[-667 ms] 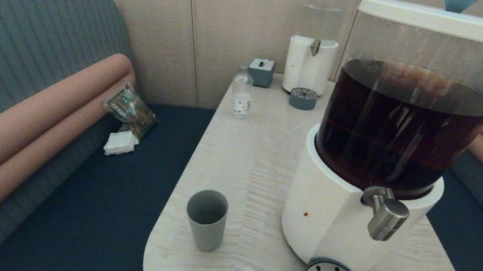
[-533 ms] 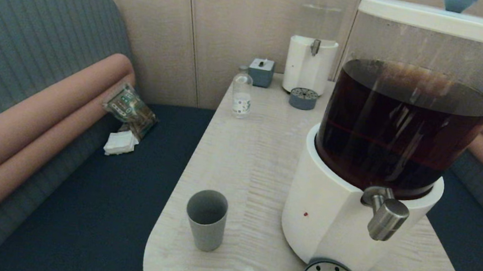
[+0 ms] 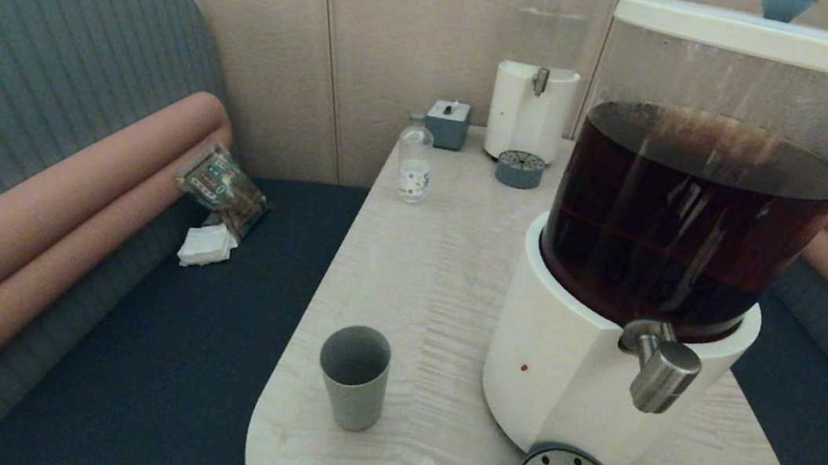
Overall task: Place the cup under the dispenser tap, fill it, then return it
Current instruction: Pick up the cup
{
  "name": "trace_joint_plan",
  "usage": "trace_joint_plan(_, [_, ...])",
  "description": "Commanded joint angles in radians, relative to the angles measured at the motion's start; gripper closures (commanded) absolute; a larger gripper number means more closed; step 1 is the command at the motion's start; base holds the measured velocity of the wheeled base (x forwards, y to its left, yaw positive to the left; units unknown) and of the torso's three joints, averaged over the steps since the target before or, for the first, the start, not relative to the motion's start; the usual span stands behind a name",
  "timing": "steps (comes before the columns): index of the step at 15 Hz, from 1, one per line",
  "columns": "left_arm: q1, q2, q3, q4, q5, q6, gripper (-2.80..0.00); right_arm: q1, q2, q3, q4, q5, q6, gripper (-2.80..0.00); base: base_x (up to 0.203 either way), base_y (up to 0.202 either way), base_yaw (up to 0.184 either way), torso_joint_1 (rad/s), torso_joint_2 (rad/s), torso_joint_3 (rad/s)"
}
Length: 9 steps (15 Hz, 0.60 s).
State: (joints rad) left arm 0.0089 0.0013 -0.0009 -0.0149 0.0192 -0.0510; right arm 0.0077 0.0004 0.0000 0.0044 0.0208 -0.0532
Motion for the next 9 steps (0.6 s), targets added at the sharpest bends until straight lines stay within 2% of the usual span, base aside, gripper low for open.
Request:
trace_joint_plan(1, [0.0,-0.001,0.001,-0.007,-0.004,0.022,0.0,0.001,-0.007,0.009,0.0,0.001,0.0,0.0,0.0,0.0,0.0,0.0,0.0,0.0])
trace_joint_plan(2, [0.0,-0.001,-0.006,0.001,-0.013,0.045,0.0,0.001,-0.007,0.009,0.0,0.001,0.0,0.0,0.0,0.0,0.0,0.0,0.0,0.0])
trace_joint_plan(4, [0.0,0.008,-0.058,0.006,-0.038,0.048,0.0,0.001,-0.007,0.009,0.0,0.001,0.0,0.0,0.0,0.0,0.0,0.0,0.0,0.0])
trace_joint_plan(6, [0.0,0.081,-0.196,0.014,-0.059,0.03,0.0,0.0,-0.007,0.009,0.0,0.001,0.0,0.0,0.0,0.0,0.0,0.0,0.0,0.0])
trace_joint_plan(7, [-0.001,0.141,-0.261,0.015,-0.085,0.015,0.0,0.0,-0.008,0.009,0.0,0.001,0.0,0.0,0.0,0.0,0.0,0.0,0.0,0.0])
trace_joint_plan(9, [-0.006,0.279,-0.365,0.008,-0.186,-0.047,0.0,0.0,-0.007,0.009,0.0,0.001,0.0,0.0,0.0,0.0,0.0,0.0,0.0,0.0])
